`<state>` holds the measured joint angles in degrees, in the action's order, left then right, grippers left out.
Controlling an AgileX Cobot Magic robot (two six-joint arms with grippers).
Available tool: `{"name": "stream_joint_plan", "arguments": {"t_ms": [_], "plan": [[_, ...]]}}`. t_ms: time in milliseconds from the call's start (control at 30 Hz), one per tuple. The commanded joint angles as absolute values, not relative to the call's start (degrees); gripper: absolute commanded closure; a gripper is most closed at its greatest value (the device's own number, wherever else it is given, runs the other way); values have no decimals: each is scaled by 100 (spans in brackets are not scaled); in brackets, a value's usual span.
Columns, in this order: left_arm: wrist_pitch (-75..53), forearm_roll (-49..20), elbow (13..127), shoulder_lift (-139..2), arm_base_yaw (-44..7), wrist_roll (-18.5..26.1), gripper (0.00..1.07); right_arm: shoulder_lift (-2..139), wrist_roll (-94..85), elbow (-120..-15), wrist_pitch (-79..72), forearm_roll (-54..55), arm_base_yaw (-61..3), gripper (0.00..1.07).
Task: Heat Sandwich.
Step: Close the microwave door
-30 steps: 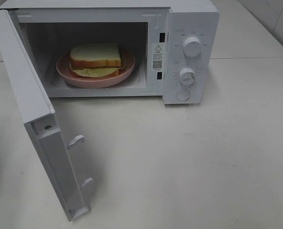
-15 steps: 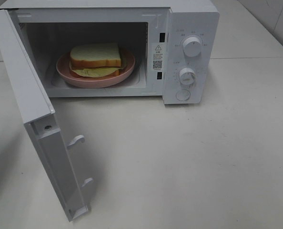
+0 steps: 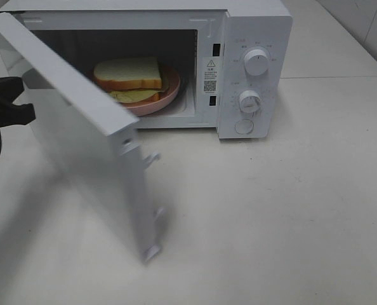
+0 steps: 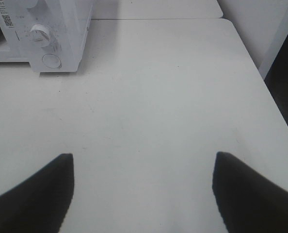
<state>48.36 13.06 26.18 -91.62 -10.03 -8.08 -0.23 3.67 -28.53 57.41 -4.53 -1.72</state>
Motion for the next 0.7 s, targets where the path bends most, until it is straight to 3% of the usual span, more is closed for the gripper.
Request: {"name": "stream_joint_plan", "arguments": {"t_ms": [33,500,700], "plan": [[5042,1335,2974,-9402,-1375,-848,107,-183,350,-2848,5712,-447,-132,31],[5048,527,4251,-10456,-2607,-848,107,-183,350,-2848,5712,-447,-132,31],[5048,344,4589,-10697,-2893,-848,107,-183,350,-2848,5712,-447,-132,31]]}}
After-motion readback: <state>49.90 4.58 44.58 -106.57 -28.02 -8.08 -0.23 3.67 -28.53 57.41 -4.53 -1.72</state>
